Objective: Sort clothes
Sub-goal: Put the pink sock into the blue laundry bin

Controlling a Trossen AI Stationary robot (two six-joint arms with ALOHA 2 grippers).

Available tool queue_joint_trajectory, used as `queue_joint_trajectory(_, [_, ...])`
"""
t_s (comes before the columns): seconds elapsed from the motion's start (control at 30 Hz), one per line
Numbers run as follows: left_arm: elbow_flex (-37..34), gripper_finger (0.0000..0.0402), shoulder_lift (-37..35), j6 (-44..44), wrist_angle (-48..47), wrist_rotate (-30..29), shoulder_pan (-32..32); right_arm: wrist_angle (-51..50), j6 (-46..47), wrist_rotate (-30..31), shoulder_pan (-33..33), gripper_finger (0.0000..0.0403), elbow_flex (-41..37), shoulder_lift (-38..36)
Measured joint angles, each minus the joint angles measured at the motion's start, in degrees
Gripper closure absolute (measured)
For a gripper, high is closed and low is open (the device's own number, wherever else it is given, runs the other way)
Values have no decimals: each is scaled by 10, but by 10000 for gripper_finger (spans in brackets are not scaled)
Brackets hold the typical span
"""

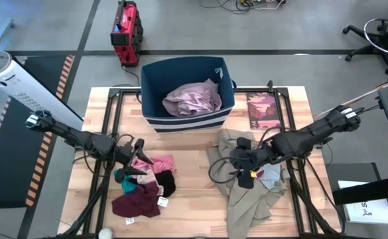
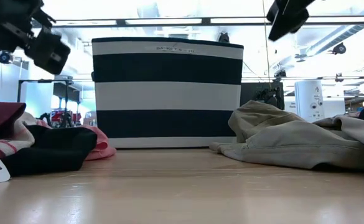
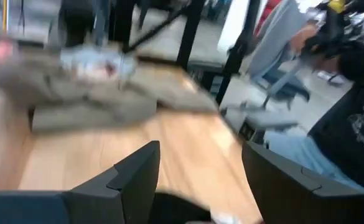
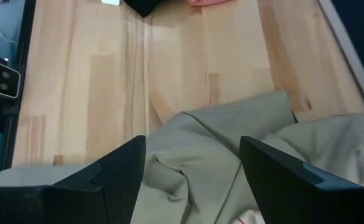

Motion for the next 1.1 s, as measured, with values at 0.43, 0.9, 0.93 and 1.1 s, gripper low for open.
queue_joint_trajectory(0.43, [240,189,208,-130,-431,-44,-38,97,-1,-10,5,144,-65,4])
queue_joint_trajectory(0.9, [278,196,379,-119,-466,-3,-39,98,-17,-10,10,166,-65,6])
queue_joint_trajectory(0.93, [280,201,384,-115,-464,-4,-39,98,-18,-7,10,167,-65,6])
queue_joint_trajectory(1.1, [286,270,408,-97,-463,-21,-40,98,-18,-5,10,175,-65,6])
